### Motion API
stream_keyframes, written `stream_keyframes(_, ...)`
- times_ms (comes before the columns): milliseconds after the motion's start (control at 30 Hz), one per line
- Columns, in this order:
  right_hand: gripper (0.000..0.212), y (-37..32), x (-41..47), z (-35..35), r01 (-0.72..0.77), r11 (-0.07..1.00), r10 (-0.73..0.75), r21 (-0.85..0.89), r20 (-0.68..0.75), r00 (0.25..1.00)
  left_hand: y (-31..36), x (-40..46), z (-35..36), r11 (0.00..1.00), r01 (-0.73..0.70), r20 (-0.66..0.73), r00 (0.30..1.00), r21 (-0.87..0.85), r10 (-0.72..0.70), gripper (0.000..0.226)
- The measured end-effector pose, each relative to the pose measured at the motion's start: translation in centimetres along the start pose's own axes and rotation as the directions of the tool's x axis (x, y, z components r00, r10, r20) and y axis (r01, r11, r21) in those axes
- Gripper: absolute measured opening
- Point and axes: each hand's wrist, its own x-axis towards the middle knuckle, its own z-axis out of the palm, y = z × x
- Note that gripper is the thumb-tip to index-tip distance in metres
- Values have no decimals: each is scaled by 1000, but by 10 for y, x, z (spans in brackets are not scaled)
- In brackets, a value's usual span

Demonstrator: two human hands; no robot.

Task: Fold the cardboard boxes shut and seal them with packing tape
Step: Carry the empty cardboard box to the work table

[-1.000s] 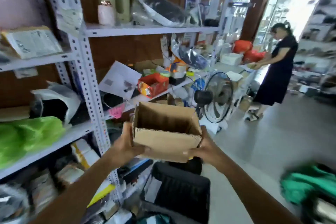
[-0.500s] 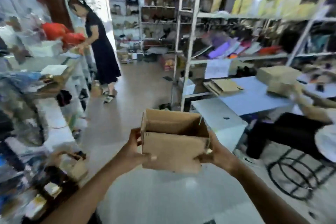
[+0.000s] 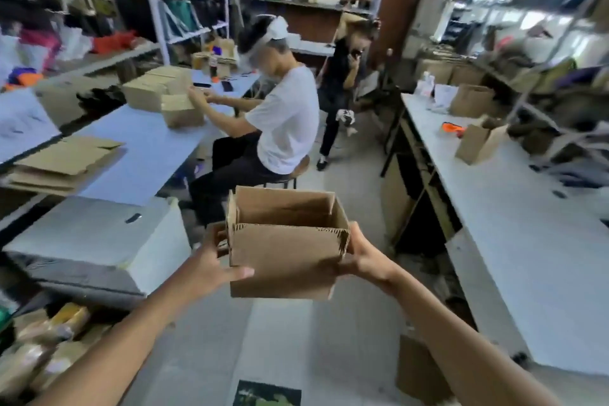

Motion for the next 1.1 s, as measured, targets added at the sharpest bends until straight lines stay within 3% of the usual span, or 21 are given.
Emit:
stream_keyframes(133, 81, 25, -10, -63, -83, 995, 94, 59, -204, 974, 42, 87, 52, 995, -91, 194, 976, -35, 96, 92)
stream_keyframes(267, 69, 47, -6, -123, -140, 983, 173, 120, -332, 927, 74, 179, 106, 985, -129, 380, 910, -119, 165, 89)
stream_keyframes(333, 79, 64, 8, -159, -133, 981, 178, 139, -392, 903, 91, 227, 132, 978, -151, 444, 873, -141, 199, 89)
stream_keyframes(567, 84, 86, 90, -285, -130, 975, 203, 182, -474, 857, 149, 391, 190, 977, -161, 538, 816, -142, 212, 109)
stream_keyframes(767, 90, 91, 173, -386, -101, 969, 201, 223, -488, 849, 196, 527, 229, 974, -174, 586, 778, -145, 226, 102)
stream_keyframes(967, 98, 119, 253, -466, -119, 968, 228, 220, -583, 780, 227, 670, 284, 955, -185, 670, 681, -232, 295, 115)
stream_keyframes(1033, 98, 120, 273, -484, -112, 962, 247, 248, -625, 740, 243, 712, 307, 946, -198, 701, 635, -258, 324, 111)
stream_keyframes(1100, 102, 123, 292, -503, -129, 955, 281, 268, -670, 687, 259, 757, 331, 942, -208, 734, 590, -263, 335, 92)
